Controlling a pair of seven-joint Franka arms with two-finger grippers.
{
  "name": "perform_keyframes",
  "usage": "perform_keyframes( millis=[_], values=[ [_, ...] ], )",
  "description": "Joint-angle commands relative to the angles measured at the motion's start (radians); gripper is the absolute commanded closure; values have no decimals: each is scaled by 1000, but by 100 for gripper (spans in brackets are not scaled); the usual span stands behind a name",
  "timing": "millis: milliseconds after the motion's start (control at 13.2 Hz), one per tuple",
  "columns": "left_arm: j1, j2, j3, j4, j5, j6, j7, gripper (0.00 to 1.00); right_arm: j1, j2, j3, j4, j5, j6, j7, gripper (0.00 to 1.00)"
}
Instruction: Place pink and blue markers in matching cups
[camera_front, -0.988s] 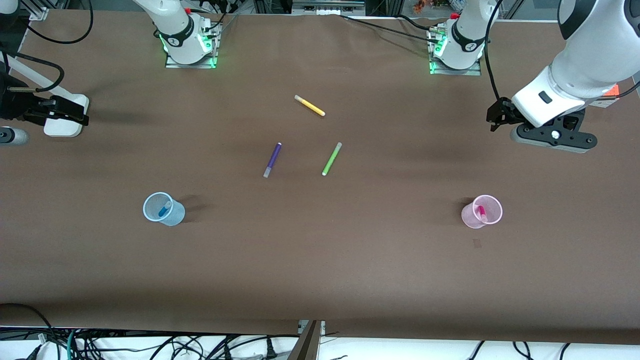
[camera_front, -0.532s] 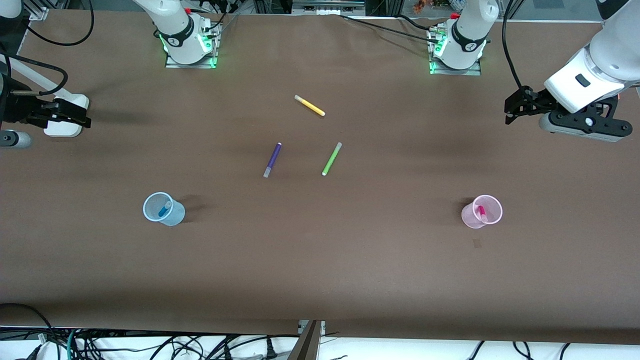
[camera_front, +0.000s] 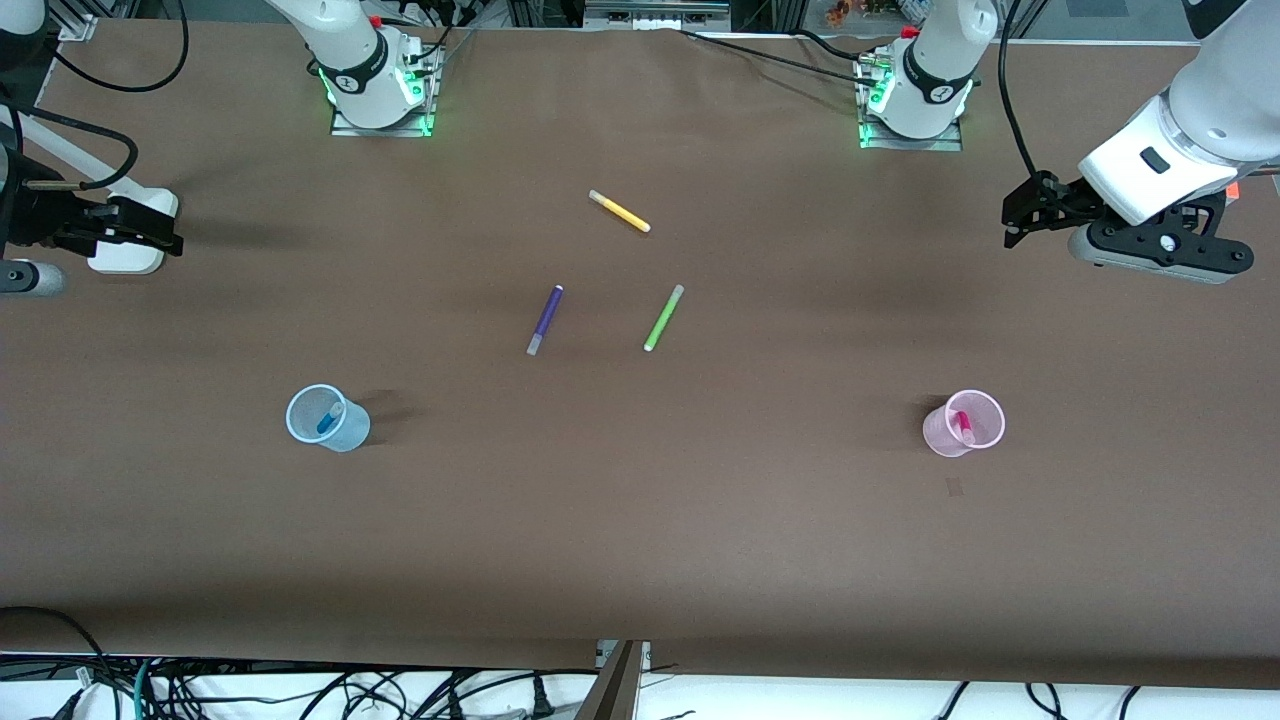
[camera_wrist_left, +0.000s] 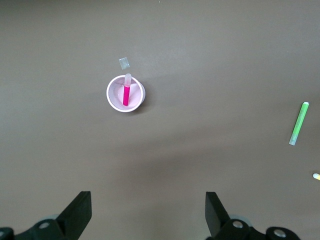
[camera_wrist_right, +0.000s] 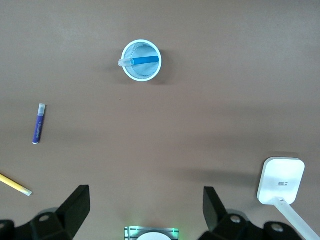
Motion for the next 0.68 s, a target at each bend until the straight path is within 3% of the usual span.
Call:
perform_keyframes(
  millis=[0, 608],
  values=[
    [-1, 7, 10, 16, -14, -8, 11, 0, -3, 8, 6, 24, -12, -10, 2, 0],
    [0, 7, 10, 11, -14, -14, 13, 0, -4, 8, 4, 24, -12, -10, 2, 0]
  ],
)
